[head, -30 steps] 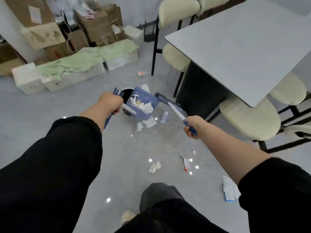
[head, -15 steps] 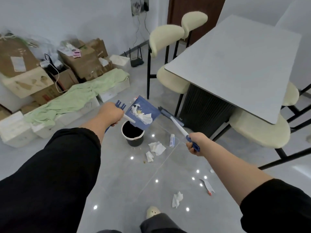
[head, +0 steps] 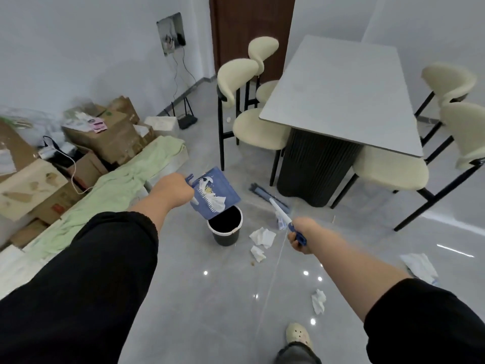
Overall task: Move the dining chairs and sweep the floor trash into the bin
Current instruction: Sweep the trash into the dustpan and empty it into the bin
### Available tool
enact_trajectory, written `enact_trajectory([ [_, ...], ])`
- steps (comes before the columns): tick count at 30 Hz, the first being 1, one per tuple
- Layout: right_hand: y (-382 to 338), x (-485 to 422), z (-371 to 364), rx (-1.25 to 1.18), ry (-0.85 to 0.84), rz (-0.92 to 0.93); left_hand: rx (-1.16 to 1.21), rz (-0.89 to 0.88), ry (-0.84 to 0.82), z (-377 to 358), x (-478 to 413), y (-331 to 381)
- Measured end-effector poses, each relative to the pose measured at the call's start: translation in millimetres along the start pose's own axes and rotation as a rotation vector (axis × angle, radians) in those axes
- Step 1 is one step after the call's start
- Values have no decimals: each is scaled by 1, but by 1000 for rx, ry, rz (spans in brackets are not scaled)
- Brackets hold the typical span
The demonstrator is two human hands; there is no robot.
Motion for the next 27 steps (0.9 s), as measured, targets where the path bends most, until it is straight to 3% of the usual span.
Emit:
enact_trajectory([
  [8,54,45,-60,-5,-28,24,-208,-198,-50,3,39,-39],
  [20,94,47,-56,41,-10,-14,-817,-421,-274,-107,80,-16],
  [27,112,52,-47,83,-23,-17,-678,-248,-630,-124,96,-38],
])
Point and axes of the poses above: each hand's wrist, its own x-axis away from the middle knuckle, its own z-axis out of the back of the hand, y = z × x, the point moved 8 cm from there along -x, towards the middle knuckle, and after that the axes turned 6 degrees about -y, right-handed, at the moved point
